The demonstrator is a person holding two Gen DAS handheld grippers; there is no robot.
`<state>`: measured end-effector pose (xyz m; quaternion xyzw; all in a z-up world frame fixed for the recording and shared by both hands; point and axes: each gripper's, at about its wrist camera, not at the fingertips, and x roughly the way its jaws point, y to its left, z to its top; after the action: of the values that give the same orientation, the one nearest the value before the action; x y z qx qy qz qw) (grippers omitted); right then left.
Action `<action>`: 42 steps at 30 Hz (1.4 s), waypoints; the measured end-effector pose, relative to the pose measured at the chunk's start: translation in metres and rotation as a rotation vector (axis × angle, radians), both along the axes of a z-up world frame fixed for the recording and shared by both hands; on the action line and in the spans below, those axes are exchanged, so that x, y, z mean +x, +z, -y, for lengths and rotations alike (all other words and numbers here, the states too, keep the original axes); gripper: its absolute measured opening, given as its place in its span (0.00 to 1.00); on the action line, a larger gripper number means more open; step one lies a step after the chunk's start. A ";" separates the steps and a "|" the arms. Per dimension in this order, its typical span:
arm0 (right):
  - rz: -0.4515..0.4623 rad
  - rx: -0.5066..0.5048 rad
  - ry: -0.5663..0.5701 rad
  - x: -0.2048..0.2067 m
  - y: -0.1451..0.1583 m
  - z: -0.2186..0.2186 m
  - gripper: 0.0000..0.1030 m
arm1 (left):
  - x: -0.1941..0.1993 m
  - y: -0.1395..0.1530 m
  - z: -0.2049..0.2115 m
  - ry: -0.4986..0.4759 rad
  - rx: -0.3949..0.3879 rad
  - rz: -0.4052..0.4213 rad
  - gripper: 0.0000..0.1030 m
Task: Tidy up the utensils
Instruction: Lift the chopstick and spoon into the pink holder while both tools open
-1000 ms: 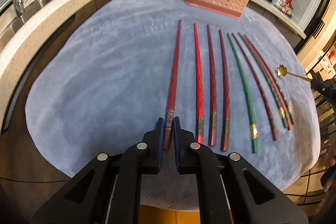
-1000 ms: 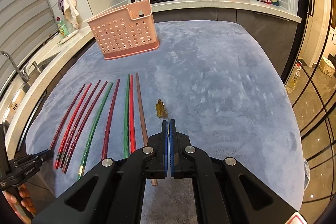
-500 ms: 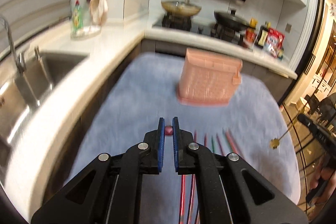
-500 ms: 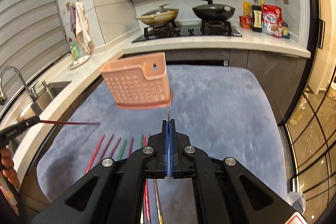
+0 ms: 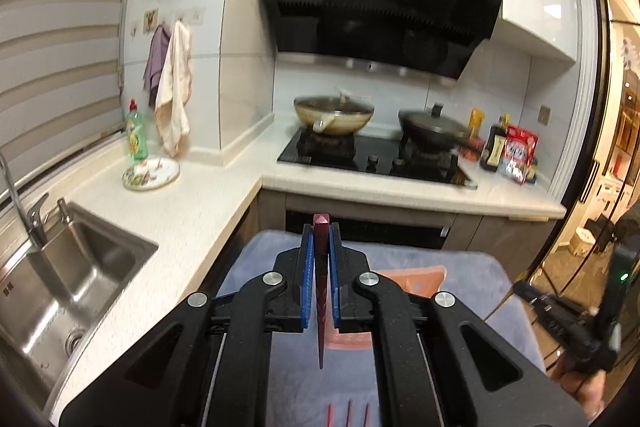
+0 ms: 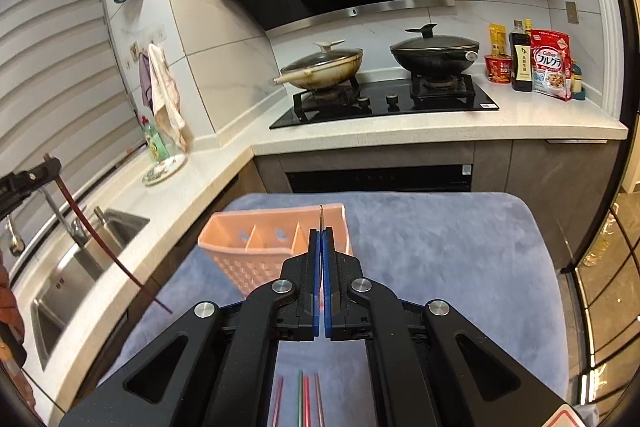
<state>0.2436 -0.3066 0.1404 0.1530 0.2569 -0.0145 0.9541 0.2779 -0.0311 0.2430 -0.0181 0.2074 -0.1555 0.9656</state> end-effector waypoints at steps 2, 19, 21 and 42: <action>0.000 0.032 0.006 0.017 0.000 0.003 0.01 | 0.008 0.017 0.008 0.002 -0.029 0.035 0.07; -0.084 0.039 0.011 0.093 -0.052 0.011 0.01 | 0.085 -0.029 0.059 0.000 -0.029 -0.002 0.07; -0.096 0.031 0.011 0.096 -0.058 0.010 0.02 | 0.087 -0.041 0.059 0.000 -0.023 -0.022 0.07; -0.040 0.009 0.022 -0.007 -0.031 -0.001 0.28 | 0.027 -0.078 0.005 0.042 0.005 -0.115 0.41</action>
<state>0.2369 -0.3056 0.1091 0.1540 0.2779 -0.0058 0.9482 0.3053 -0.0357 0.1651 -0.0291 0.2624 -0.1333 0.9552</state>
